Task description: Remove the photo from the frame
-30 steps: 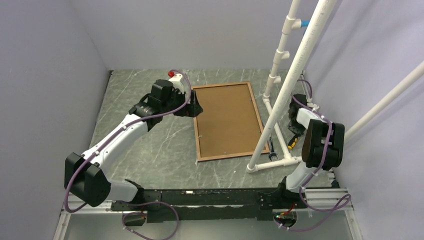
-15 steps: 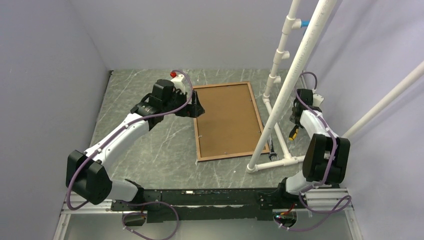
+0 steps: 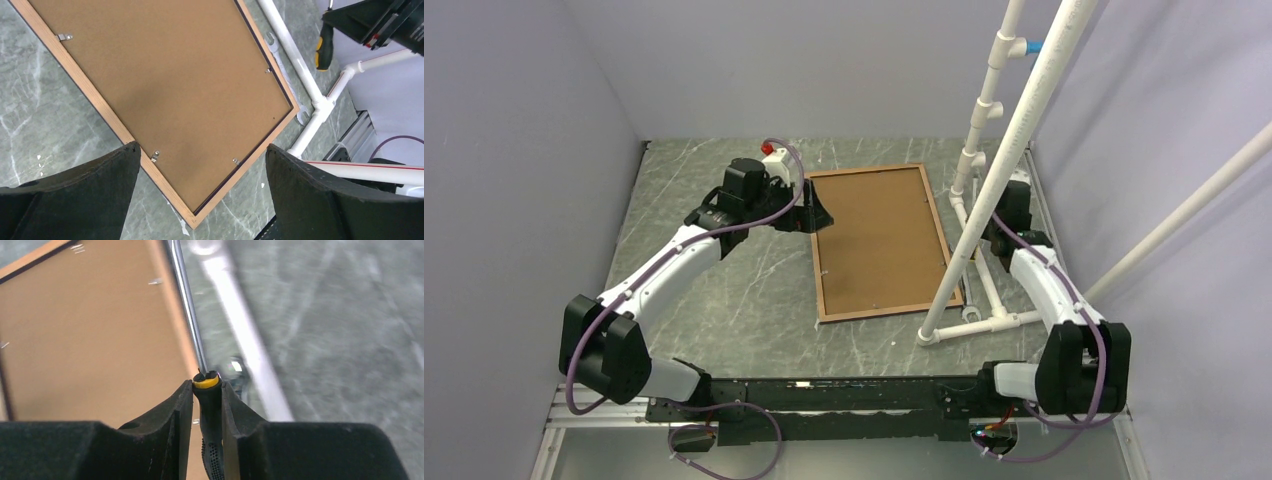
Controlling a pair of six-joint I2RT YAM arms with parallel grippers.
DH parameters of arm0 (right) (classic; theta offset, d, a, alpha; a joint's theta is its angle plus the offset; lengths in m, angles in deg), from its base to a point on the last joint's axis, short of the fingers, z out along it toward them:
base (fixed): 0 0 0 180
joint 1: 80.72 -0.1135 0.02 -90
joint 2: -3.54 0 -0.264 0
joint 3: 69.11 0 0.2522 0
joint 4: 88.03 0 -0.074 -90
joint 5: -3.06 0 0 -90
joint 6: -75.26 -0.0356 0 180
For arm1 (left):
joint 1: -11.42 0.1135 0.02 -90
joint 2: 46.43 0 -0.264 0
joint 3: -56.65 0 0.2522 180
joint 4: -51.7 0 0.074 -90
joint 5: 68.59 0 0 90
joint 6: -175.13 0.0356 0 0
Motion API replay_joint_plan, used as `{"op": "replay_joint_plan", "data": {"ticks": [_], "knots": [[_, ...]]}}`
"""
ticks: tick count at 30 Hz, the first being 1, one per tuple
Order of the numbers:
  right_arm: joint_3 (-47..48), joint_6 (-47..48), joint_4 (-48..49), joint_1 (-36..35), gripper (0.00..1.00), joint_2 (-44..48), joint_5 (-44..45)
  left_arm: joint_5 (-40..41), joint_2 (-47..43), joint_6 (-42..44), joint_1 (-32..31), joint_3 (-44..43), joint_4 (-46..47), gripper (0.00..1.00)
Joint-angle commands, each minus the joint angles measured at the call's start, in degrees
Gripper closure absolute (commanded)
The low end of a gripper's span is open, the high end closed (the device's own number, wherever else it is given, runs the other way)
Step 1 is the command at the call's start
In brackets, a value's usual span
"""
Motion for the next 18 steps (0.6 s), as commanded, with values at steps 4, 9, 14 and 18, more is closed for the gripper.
{"op": "replay_joint_plan", "data": {"ticks": [4,9,14,18], "knots": [[-3.33,6.49,18.44,-8.22,1.0,5.24,-14.1,-6.46,0.33,-1.79,1.16,1.57,7.28,0.04],[-1.67,6.98,22.78,-10.54,1.0,0.88,-25.75,-12.05,2.34,-5.2,2.44,2.95,12.57,0.04],[2.41,7.2,23.99,-12.97,1.0,-6.14,-36.14,-14.4,4.14,-10.03,2.78,5.25,19.74,0.05],[4.82,7.67,24.16,-15.46,1.0,-10.72,-40.97,-12.89,5.4,-14.91,2.78,7.74,26.1,0.03]]}}
